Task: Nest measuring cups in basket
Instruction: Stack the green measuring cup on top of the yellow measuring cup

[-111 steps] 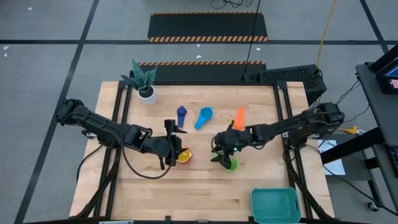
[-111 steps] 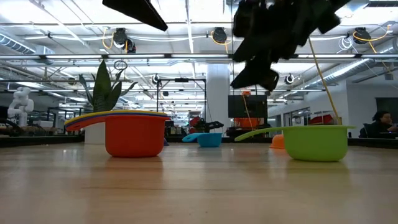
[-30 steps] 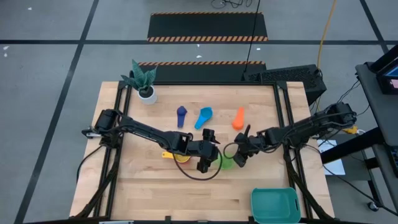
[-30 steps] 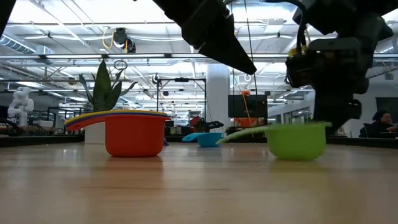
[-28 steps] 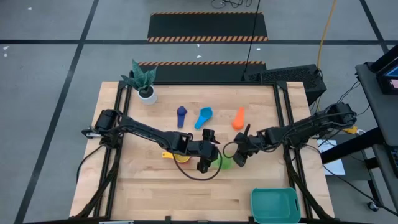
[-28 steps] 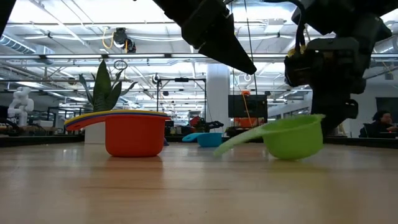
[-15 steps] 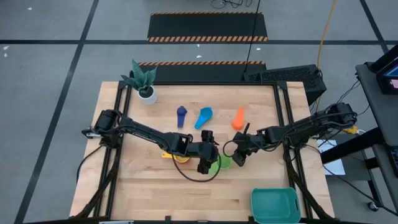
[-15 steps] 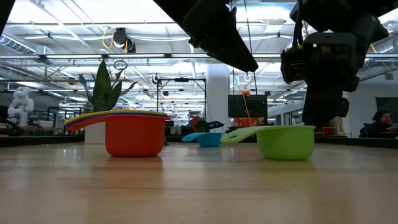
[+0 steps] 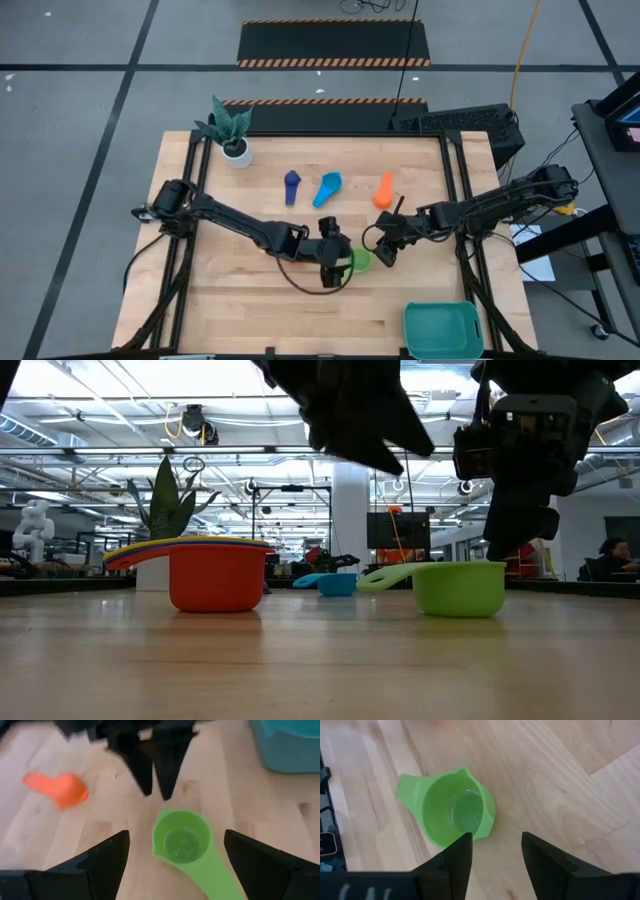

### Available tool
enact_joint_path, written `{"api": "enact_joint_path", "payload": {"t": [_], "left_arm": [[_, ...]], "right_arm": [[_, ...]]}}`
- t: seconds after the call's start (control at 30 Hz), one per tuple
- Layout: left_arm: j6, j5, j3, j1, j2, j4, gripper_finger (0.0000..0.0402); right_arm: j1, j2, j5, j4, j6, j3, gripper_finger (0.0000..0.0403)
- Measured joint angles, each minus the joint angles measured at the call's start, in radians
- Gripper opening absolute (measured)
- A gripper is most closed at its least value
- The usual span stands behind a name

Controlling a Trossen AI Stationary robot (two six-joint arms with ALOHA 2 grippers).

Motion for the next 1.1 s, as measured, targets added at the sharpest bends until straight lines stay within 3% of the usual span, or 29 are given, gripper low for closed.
{"api": "enact_joint_path", "payload": {"t": [0.47,0.73,1.1], "left_arm": [[0.000,-0.049,-0.001,-0.007,0.131,0.018,0.0328],[-0.047,0.076,0.000,-0.003,0.133,0.087,0.0328],[0.019,0.043,0.001,-0.009,0.174,0.157,0.0328]], "right_arm": [[-0.012,-0.001,-0.050,0.000,-0.038,0.001,0.0162],[-0.034,-0.001,-0.052,0.000,-0.053,0.001,0.0162],[-0.035,-0.001,-0.049,0.000,-0.053,0.001,0.0162]]}}
